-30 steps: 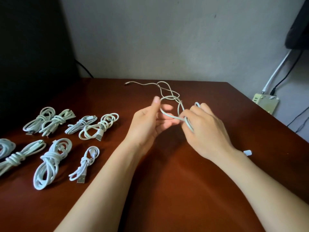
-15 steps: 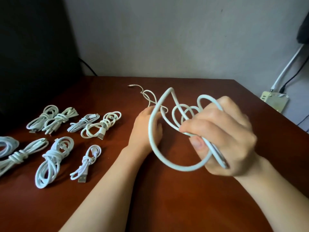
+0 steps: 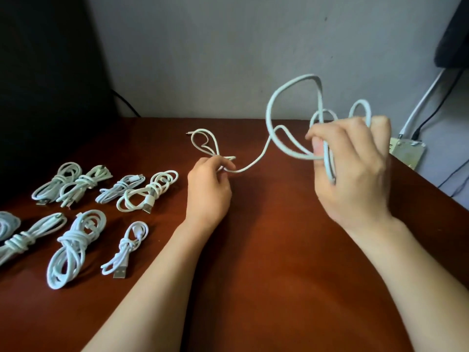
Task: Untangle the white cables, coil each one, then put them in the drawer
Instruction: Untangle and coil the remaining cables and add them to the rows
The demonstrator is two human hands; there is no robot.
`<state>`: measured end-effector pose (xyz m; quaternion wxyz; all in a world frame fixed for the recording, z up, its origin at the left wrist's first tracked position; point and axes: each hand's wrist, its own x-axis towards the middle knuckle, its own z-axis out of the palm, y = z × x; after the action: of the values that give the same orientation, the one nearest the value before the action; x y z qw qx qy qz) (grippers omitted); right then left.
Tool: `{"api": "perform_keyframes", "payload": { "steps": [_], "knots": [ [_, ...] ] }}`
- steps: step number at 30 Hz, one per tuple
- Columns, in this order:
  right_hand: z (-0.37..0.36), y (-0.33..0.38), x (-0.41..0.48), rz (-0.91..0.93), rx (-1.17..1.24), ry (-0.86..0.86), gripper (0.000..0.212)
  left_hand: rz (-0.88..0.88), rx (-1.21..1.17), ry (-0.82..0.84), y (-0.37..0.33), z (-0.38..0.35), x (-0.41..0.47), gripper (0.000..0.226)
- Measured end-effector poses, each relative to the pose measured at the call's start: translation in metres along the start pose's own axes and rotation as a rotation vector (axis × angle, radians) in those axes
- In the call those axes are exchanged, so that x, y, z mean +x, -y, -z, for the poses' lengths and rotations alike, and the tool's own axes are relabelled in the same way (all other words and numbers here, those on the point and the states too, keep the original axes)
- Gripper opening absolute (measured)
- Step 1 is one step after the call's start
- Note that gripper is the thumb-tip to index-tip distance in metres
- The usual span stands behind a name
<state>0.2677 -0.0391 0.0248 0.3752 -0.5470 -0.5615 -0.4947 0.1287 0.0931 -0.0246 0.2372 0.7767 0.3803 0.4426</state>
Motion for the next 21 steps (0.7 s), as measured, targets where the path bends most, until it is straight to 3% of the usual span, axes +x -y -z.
{"api": "perform_keyframes", "payload": {
  "steps": [6, 10, 12, 15, 21],
  "knots": [
    [-0.011, -0.031, -0.016, -0.393, -0.312, 0.373, 0.009, -0.101, -0.113, 0.012, -0.012, 0.0, -0.006, 0.033],
    [-0.012, -0.034, -0.02, -0.488, -0.358, 0.753, 0.045, -0.074, -0.146, 0.028, -0.014, -0.001, -0.007, 0.036],
    [-0.012, -0.028, -0.02, -0.475, -0.372, 0.86, 0.062, -0.038, -0.168, 0.008, -0.013, 0.0, -0.006, 0.04],
    [-0.011, -0.022, -0.013, -0.489, -0.333, 0.757, 0.068, 0.038, -0.222, -0.02, -0.008, 0.001, -0.003, 0.041],
    [0.009, -0.043, 0.003, -0.576, -0.263, 0.239, 0.05, 0.086, -0.286, -0.05, -0.004, 0.0, 0.001, 0.039]
  ]
}}
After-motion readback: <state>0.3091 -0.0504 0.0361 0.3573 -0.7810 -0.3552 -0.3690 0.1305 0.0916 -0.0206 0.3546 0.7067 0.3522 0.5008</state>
